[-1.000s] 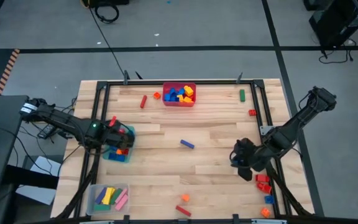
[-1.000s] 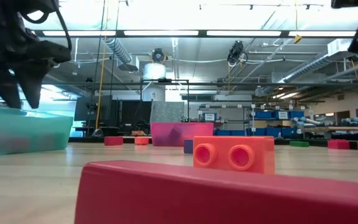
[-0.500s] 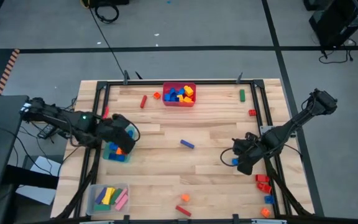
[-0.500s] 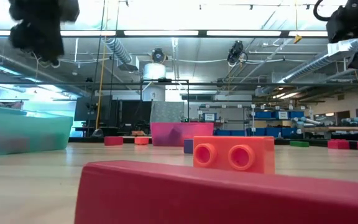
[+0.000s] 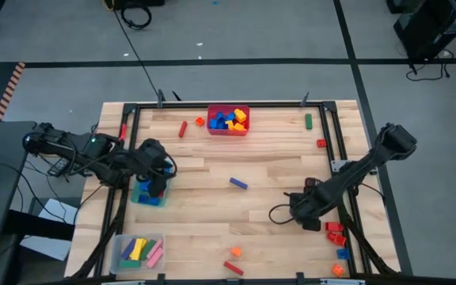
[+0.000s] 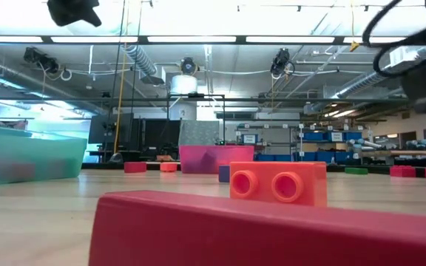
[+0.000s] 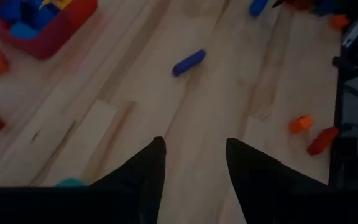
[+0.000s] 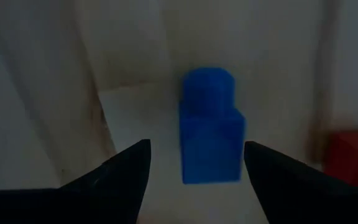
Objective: Sort blocks by size
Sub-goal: Put the blue 1 studded building block into the red bin
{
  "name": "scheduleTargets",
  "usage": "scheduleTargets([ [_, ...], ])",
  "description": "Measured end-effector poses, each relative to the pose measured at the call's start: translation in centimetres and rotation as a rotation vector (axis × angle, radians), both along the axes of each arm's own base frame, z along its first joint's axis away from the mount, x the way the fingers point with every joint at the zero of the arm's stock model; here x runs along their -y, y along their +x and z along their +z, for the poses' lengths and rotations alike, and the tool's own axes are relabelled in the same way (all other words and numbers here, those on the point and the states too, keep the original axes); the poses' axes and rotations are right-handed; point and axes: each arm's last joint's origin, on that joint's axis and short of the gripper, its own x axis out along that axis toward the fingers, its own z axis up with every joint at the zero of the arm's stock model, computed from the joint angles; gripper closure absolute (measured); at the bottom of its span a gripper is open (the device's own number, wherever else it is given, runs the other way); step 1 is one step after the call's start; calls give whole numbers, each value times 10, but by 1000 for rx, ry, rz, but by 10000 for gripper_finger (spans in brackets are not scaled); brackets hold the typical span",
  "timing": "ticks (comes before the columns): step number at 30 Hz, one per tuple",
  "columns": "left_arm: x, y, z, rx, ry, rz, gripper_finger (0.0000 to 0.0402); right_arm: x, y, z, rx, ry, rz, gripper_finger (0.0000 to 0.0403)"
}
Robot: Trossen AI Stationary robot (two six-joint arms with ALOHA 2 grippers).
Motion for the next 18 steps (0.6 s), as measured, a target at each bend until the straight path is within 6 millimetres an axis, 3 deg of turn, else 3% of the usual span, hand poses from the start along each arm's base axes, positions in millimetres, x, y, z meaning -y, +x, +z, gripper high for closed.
scheduleTargets([
  [7,0,3,3,29,114,-86,224,-9,14,-25,-57,46,-49,143],
  [15,-2,3,4,30,259,-99,224,-4,21,-31,-91,65,-286,263],
  [18,-5,3,4,24,309,-88,224,0,22,-24,-55,74,-377,262],
])
